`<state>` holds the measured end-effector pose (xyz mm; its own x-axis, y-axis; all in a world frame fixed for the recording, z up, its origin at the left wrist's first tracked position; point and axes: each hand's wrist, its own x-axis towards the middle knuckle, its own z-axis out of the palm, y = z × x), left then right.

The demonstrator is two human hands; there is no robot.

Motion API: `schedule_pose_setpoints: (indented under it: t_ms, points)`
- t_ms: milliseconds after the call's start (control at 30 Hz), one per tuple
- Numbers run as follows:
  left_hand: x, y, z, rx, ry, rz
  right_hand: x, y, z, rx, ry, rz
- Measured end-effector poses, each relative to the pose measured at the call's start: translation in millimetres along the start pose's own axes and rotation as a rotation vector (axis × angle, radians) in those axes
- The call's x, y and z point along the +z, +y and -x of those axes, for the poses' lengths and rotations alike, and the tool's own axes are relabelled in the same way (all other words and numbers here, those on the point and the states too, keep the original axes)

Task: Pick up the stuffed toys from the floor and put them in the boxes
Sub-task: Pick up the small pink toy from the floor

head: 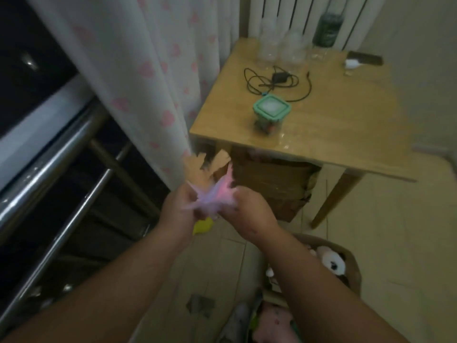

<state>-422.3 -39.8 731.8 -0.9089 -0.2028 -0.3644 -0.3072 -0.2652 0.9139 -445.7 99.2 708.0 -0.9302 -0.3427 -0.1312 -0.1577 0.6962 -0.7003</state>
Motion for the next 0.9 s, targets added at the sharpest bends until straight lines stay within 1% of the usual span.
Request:
schedule_pose_setpoints:
  t_ms: [133,200,233,267,300,400,467,533,600,667,733,833,900]
  points:
    - [2,26,61,0.047,0.026,-0.008,-19,-37,72,0.025,0.172,-0.111]
    - [6,35,93,0.109,0.002,-0.059,-26,-48,108,0.059,0.211,-0.140]
    - [10,38,108,0.148,-0.034,-0.110,-30,-51,124,0.062,0.223,-0.157]
    - [15,41,125,0.176,-0.103,-0.182,-35,-51,137,0.086,0.223,-0.168]
    - [19,42,141,0.195,-0.173,-0.237,-41,-51,150,0.109,0.213,-0.182]
    - [33,37,167,0.226,-0.310,-0.372,-64,-45,188,0.158,0.210,-0.205]
    - [47,31,183,0.236,-0.373,-0.394,-80,-37,210,0.148,0.224,-0.213]
    - [66,24,197,0.239,-0.407,-0.387,-96,-28,230,0.120,0.215,-0.160]
    - [88,17,210,0.248,-0.400,-0.438,-109,-13,245,0.088,0.183,-0.101]
    - [107,5,219,0.260,-0.350,-0.536,-122,3,263,0.070,0.152,0.010]
    - [125,-10,230,0.236,-0.325,-0.578,-131,23,280,0.034,0.112,0.056]
    - [153,-36,248,0.197,-0.271,-0.571,-144,54,301,0.035,0.001,0.015]
    - [168,-53,260,0.186,-0.213,-0.540,-151,77,311,0.034,-0.018,-0.035]
